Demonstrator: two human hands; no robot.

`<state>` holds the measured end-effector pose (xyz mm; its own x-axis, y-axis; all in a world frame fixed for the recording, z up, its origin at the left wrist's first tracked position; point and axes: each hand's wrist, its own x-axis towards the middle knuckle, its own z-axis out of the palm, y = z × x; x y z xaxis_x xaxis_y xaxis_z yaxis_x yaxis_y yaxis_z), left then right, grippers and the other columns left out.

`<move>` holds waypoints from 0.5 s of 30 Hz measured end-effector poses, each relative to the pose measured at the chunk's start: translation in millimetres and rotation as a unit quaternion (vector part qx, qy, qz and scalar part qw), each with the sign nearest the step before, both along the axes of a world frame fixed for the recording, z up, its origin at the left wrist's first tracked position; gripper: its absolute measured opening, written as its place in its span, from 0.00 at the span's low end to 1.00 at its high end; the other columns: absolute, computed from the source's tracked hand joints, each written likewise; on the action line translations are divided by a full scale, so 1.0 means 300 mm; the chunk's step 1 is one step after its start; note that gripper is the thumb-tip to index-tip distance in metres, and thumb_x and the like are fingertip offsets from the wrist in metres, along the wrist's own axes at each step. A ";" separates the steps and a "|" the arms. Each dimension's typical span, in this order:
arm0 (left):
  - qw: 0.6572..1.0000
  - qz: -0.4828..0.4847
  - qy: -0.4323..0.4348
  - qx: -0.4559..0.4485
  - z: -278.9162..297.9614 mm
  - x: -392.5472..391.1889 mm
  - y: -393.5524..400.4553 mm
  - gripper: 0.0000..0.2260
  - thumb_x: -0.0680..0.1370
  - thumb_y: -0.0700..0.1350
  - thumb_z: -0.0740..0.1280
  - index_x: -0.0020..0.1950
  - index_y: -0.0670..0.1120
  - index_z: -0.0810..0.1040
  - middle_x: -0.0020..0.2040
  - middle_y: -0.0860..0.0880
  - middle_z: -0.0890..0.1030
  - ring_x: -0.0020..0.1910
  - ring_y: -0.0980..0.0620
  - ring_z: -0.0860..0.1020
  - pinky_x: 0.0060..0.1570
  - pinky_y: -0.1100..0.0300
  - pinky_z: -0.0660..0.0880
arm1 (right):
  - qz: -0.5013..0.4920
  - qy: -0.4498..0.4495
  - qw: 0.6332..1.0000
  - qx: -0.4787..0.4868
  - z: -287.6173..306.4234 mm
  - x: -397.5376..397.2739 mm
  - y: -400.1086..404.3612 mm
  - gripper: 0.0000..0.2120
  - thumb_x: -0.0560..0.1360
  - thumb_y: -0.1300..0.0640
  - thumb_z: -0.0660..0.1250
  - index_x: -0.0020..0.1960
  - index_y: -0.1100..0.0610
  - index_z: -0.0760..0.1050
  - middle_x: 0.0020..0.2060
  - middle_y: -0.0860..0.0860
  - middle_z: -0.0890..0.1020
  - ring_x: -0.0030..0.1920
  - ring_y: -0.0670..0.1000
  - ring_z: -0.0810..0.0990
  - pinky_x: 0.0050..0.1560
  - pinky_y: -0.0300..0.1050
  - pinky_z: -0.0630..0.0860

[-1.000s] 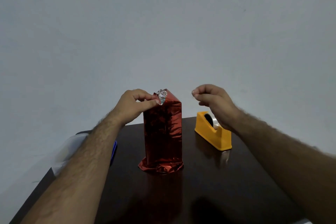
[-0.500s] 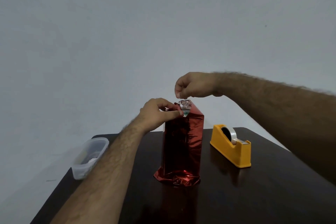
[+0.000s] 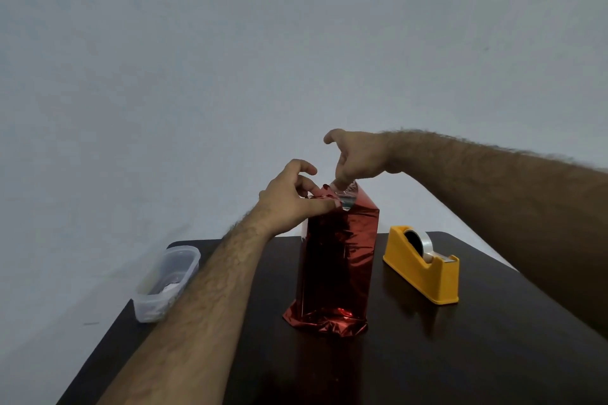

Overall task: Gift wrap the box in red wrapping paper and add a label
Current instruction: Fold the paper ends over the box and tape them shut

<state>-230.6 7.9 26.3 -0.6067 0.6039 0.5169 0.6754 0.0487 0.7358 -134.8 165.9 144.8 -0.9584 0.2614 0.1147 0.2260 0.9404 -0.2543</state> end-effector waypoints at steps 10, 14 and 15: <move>1.000 -0.004 -0.007 -0.003 0.001 0.001 -0.004 0.34 0.62 0.68 0.81 0.62 0.62 0.72 0.50 0.62 0.86 0.57 0.55 0.82 0.68 0.40 0.74 | 0.081 -0.113 0.986 -0.091 0.038 0.020 -0.012 0.50 0.76 0.67 0.74 0.85 0.52 0.45 0.41 0.45 0.88 0.47 0.43 0.84 0.78 0.56 0.66; 1.000 -0.006 -0.009 -0.006 0.003 -0.001 -0.008 0.33 0.62 0.68 0.80 0.62 0.63 0.72 0.50 0.62 0.86 0.57 0.55 0.82 0.68 0.40 0.74 | 0.079 -0.174 0.980 -0.057 0.036 0.011 -0.032 0.49 0.77 0.65 0.74 0.85 0.51 0.47 0.43 0.45 0.88 0.48 0.41 0.85 0.79 0.55 0.62; 1.000 -0.008 -0.009 -0.005 0.004 0.000 -0.009 0.33 0.62 0.67 0.80 0.62 0.63 0.72 0.50 0.62 0.86 0.57 0.55 0.82 0.68 0.40 0.74 | 0.076 -0.183 0.979 -0.045 0.034 0.007 -0.037 0.49 0.76 0.65 0.75 0.85 0.50 0.47 0.44 0.46 0.89 0.48 0.41 0.85 0.79 0.55 0.62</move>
<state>-230.8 5.0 27.5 -0.6064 0.6185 0.4997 0.6630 0.0464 0.7472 -132.7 154.8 155.1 -0.9596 0.1054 -0.2610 0.1764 0.9479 -0.2655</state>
